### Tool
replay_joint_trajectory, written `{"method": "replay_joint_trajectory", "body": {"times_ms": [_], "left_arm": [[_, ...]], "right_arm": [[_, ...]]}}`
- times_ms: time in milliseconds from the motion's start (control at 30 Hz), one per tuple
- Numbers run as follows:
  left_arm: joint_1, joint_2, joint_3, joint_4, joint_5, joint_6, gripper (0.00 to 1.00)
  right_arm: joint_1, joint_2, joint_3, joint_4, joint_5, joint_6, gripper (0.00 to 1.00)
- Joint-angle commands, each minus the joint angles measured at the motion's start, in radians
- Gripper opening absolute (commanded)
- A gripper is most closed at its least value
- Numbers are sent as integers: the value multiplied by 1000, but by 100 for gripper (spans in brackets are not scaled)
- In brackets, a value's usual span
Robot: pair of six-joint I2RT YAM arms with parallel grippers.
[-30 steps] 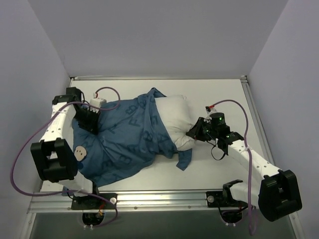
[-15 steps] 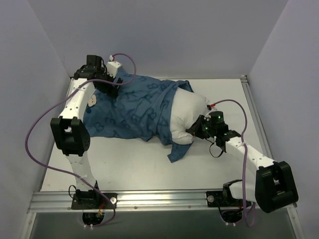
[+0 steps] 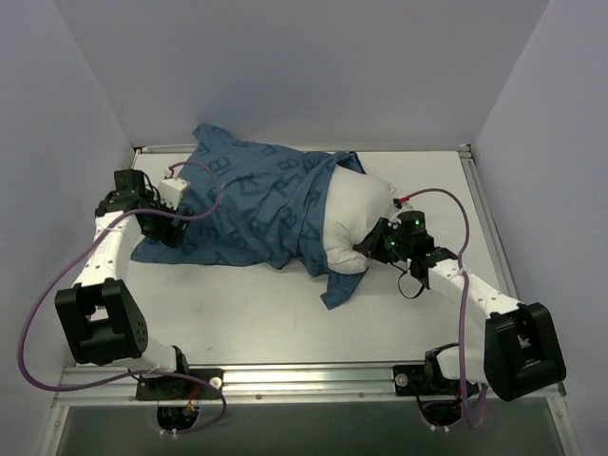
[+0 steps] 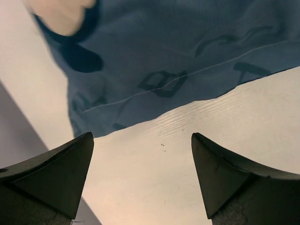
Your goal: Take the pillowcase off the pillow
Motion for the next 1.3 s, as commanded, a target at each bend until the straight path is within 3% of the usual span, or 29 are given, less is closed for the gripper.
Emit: {"method": "replay_joint_trajectory", "body": {"times_ms": [0,300,533,600,667,700,867,933,1133,1267], "left_arm": [[-7,32,-122,251,-89,26,94],[-19,248,-138,388,-264,12,94],[-22,344,-179,433,-209,-11,97],[-15,328,-200,450,-223,-4,85],[7,298,-207,441,-206,-7,42],[19,285,-213,445,-206,-14,3],[54,212,-248,496,-290,-45,2],[137,180,-227,494,-291,-65,2],[333,95,-32,387,-303,-11,2],[396,55,71,329,-314,45,2]], "right_arm": [[-22,6,41,25,-20,-22,0],[-142,-15,87,-47,-56,-94,0],[-163,0,87,-46,-76,-98,0],[-172,-6,90,-52,-73,-102,0],[-194,-12,99,-55,-71,-104,0],[-204,-15,102,-55,-73,-101,0],[-286,-32,138,-53,-74,-91,0],[-342,-61,147,-57,-80,-81,0],[-507,-113,219,-78,-77,-78,0],[-606,-133,260,-80,-89,-62,0]]}}
